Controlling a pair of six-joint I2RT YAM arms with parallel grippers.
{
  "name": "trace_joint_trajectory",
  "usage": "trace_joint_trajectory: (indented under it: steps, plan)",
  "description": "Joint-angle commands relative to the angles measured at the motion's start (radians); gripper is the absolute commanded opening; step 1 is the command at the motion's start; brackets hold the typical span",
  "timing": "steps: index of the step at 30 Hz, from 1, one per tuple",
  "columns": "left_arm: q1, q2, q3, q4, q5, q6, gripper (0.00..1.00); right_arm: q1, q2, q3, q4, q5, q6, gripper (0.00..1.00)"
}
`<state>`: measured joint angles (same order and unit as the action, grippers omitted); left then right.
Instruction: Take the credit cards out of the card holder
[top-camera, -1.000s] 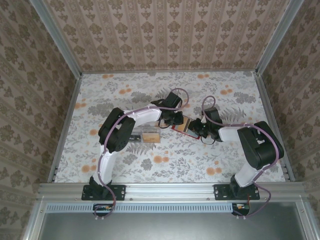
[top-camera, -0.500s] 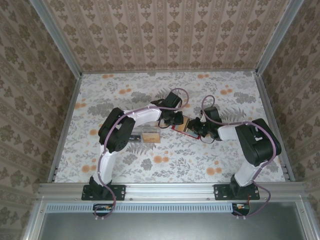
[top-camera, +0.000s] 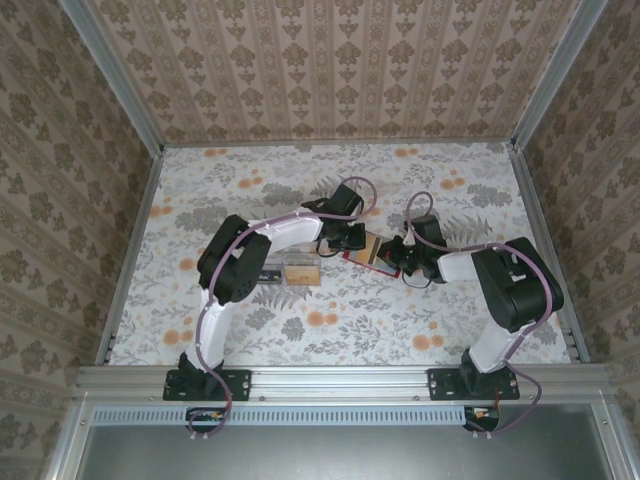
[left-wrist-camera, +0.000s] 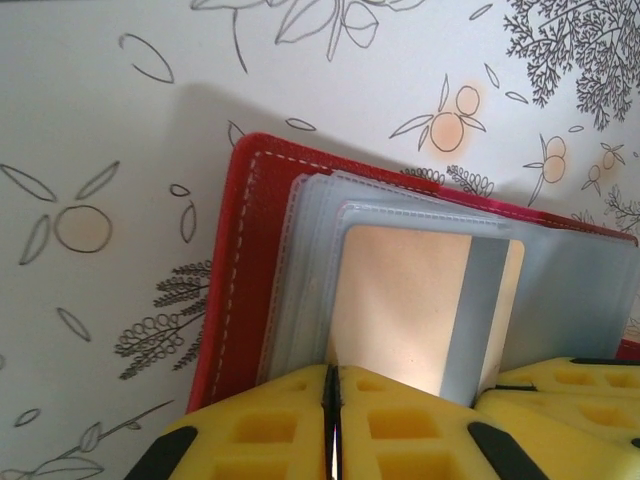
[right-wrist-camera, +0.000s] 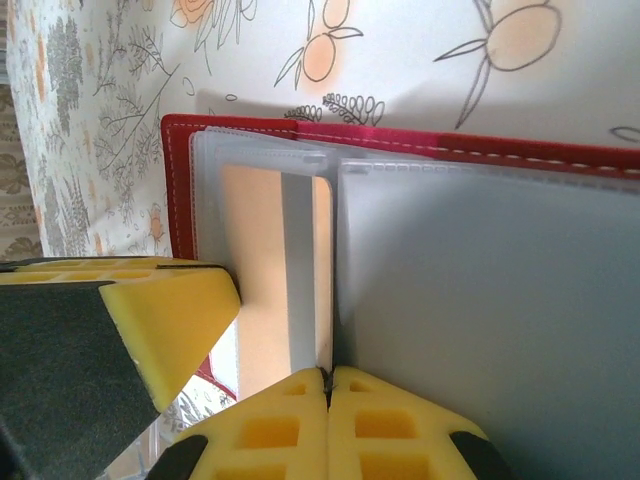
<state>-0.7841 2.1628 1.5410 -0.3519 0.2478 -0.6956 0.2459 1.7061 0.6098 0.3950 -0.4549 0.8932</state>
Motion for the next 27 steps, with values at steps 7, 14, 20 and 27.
trace_joint_trajectory:
  steps: [7, 14, 20, 27]
  plan:
    - [0.014, 0.04, 0.005, -0.1, -0.03, -0.009, 0.11, -0.053, -0.032, -0.068, -0.017, -0.002, -0.015, 0.0]
    - [0.011, 0.038, 0.01, -0.102, -0.029, -0.007, 0.11, -0.055, -0.031, -0.061, -0.018, -0.018, -0.025, 0.05]
    - [0.005, 0.035, 0.016, -0.104, -0.026, -0.004, 0.11, -0.054, -0.031, -0.055, -0.004, -0.038, -0.02, 0.16]
    - [0.004, 0.026, 0.026, -0.114, -0.033, 0.002, 0.12, -0.053, -0.037, -0.05, 0.004, -0.054, -0.018, 0.15]
